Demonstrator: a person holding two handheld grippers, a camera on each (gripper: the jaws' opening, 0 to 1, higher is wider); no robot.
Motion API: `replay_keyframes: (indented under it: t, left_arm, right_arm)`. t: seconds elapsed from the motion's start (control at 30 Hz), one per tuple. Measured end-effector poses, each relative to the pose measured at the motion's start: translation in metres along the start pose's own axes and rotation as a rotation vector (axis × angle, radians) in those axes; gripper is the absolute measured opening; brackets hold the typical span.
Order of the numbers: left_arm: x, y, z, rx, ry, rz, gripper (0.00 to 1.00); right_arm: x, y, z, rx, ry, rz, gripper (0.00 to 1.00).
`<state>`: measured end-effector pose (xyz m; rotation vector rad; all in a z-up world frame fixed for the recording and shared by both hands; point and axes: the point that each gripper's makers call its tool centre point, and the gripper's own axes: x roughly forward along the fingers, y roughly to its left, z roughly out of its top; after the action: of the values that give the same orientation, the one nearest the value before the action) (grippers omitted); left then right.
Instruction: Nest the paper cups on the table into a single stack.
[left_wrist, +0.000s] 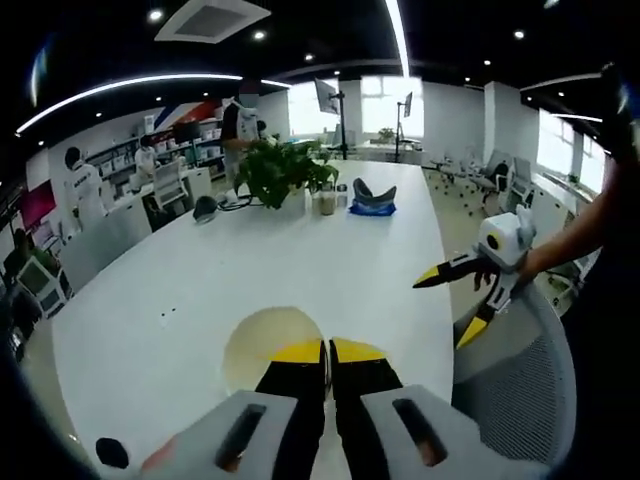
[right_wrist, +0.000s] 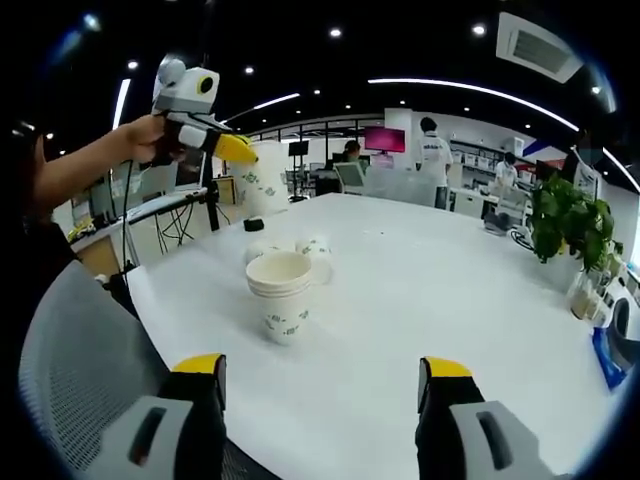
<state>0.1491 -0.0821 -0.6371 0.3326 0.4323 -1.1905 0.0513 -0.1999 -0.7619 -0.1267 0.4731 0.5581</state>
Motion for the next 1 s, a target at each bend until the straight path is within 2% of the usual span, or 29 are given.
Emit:
replay_keyframes:
  t: [0.33, 0.73, 1.0]
  left_arm:
    - [0.013, -0.019, -0.003, 0.044, 0.016, -0.034, 0.00]
    - [0.031, -0.024, -0.019, 0.074, 0.048, -0.051, 0.00]
    - [0.044, -0.035, -0.025, 0.100, 0.058, -0.057, 0.00]
  right_arm:
    - [0.000, -0.003, -0.003, -0.001, 0.004, -0.001, 0.79]
    - [0.001, -0.004, -0.005, -0.003, 0.008, 0.000, 0.79]
    - [0.001, -0.003, -0.005, -0.004, 0.011, -0.001, 0.79]
